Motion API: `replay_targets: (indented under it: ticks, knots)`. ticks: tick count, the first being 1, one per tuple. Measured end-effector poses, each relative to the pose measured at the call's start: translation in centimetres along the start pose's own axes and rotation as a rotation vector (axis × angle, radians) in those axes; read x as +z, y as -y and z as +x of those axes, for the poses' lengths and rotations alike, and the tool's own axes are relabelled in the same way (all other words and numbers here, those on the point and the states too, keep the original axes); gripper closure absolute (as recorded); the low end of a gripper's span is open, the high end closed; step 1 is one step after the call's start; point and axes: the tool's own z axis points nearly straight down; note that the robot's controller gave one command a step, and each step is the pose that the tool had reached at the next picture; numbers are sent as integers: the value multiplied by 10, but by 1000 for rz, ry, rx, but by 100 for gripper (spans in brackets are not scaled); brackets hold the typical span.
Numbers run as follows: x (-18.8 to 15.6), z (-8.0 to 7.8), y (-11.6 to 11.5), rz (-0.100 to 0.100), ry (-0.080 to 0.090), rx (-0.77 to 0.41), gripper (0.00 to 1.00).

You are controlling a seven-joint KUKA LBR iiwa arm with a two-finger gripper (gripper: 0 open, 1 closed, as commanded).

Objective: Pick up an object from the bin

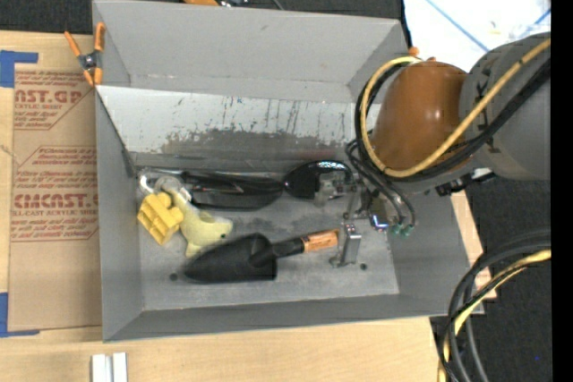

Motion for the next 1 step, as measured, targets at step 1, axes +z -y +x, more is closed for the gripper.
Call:
replay_targets:
  ticks: [1]
  knots:
    - [0, 0, 0, 0, 0, 0, 0]
